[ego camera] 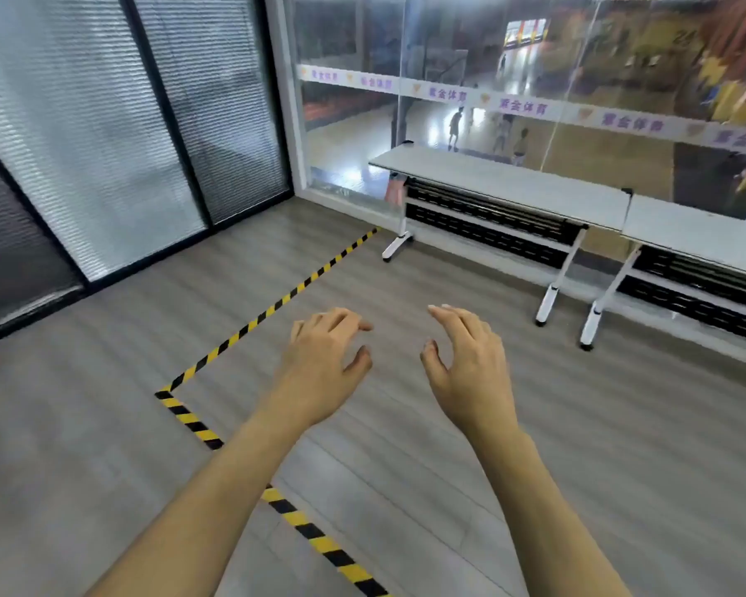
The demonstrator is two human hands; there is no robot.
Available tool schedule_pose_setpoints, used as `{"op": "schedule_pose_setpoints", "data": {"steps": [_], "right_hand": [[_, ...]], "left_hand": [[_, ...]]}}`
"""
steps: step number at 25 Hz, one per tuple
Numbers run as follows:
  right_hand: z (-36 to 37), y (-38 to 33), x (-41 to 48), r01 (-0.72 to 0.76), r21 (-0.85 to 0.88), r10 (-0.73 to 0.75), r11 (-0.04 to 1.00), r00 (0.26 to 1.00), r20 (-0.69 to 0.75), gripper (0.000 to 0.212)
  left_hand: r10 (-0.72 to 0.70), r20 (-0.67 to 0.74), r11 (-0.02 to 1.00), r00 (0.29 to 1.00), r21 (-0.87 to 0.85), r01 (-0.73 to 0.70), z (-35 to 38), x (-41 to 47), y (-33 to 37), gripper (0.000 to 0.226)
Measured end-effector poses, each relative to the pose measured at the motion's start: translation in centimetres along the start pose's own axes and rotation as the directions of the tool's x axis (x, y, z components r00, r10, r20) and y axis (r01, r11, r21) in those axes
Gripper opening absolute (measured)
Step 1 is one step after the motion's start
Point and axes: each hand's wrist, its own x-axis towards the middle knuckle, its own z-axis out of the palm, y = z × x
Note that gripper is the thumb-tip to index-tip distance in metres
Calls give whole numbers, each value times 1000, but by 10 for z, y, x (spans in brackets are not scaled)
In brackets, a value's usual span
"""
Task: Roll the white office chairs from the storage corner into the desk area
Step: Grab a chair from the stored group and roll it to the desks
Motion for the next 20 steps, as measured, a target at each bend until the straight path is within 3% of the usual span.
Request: {"op": "schedule_pose_setpoints", "data": {"steps": [4,7,14,20], "right_hand": [[67,-83,9,126,123,-143,984,980,140,47],[117,-166,8,249,201,-284,947,944,168,46],[252,-402,-49,394,408,-515,823,821,245,44],[357,-583,-110,434,536,-654,724,678,335,41]], "left_hand": [[-190,-83,980,978,46,194,-42,-61,-77,40],[-317,-175,940,932,73,333,-89,-118,-137,53],[-507,-379,808,775,104,579,-219,-284,-292,40],[-639,-433,675,636,82,734,-299,-415,-413,44]]}}
